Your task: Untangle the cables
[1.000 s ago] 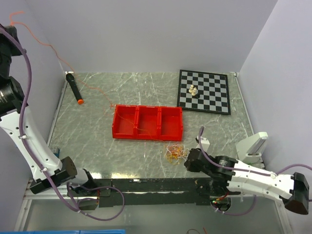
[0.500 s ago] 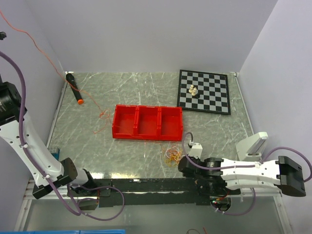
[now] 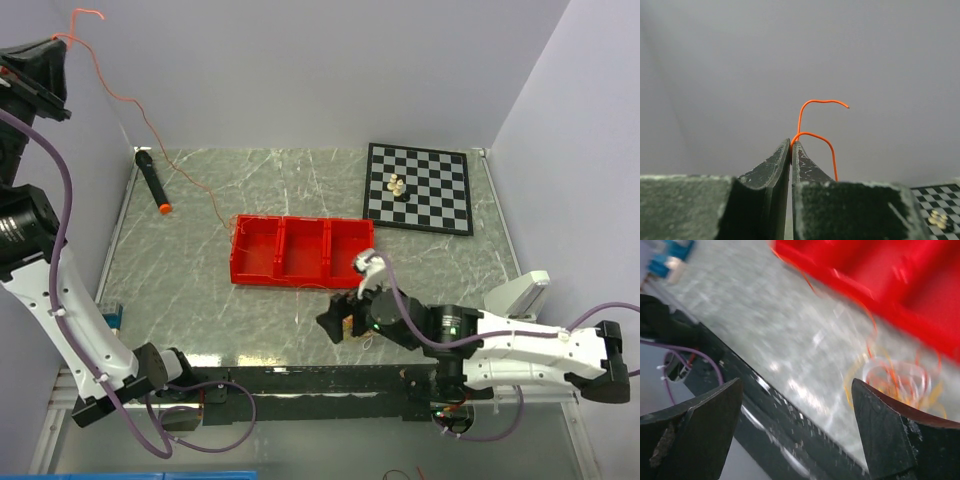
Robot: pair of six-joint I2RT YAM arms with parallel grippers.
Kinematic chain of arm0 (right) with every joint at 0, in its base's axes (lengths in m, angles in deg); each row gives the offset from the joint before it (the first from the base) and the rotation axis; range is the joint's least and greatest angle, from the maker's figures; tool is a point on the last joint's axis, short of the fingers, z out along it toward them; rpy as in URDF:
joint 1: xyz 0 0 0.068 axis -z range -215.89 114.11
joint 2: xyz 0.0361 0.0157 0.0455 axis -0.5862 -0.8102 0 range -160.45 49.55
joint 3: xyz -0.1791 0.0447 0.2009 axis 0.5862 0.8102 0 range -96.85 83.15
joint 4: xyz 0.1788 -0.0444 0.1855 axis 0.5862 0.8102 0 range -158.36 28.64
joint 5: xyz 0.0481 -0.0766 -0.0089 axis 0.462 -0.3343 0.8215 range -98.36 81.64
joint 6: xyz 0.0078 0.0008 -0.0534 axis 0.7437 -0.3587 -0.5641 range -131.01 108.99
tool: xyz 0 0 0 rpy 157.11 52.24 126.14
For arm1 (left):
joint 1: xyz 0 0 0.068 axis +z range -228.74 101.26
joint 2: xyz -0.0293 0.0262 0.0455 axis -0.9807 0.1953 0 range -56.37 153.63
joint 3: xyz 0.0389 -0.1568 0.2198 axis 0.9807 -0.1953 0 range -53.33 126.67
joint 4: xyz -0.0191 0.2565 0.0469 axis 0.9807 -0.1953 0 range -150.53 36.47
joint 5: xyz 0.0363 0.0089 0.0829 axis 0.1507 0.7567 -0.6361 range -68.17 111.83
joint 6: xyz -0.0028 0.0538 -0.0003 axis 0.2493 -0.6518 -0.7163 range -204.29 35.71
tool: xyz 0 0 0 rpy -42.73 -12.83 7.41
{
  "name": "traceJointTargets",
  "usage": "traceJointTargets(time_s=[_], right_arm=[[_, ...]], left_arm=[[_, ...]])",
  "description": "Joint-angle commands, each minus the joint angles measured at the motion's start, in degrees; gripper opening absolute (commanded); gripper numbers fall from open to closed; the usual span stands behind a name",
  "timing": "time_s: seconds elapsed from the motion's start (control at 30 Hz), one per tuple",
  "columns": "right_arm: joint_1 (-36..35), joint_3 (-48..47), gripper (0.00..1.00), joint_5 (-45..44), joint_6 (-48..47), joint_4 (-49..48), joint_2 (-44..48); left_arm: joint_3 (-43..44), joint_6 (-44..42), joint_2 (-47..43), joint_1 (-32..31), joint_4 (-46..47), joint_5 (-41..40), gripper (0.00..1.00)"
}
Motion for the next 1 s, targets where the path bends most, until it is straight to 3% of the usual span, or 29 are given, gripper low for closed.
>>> traceJointTargets(time_s=[0.0,0.13,0.23,0.73,0.8,0.97], right_arm=[[2.72,-7.04,0.97,7.62,-19.09,-11.04,-7.60],[12.02,-8.81,0.98,22.19,-21.48,-19.91,-13.58],[14.85,-10.74,0.98,30.99,-23.32,-25.29,-18.67],[16.26,-24.10,0.91,38.31,-25.09,-28.99,-41.71],[16.70,-24.98,0.83,38.75,-24.39,-28.29,-43.04],[17.76,-20.25,0.26,35.43,-21.05,-29.60,-41.20]], left_arm=[[-0.23,2.90,-2.47,0.15,4.13,7.78,0.11],[0.12,3.61,-2.99,0.23,4.22,8.23,0.11],[0.12,3.25,-3.26,0.23,4.05,7.53,0.11],[-0.41,2.02,-3.17,0.23,3.78,5.77,0.10],[-0.32,1.67,-3.17,0.23,3.87,5.42,0.10],[0.03,0.36,-3.08,0.23,4.13,3.40,0.09]])
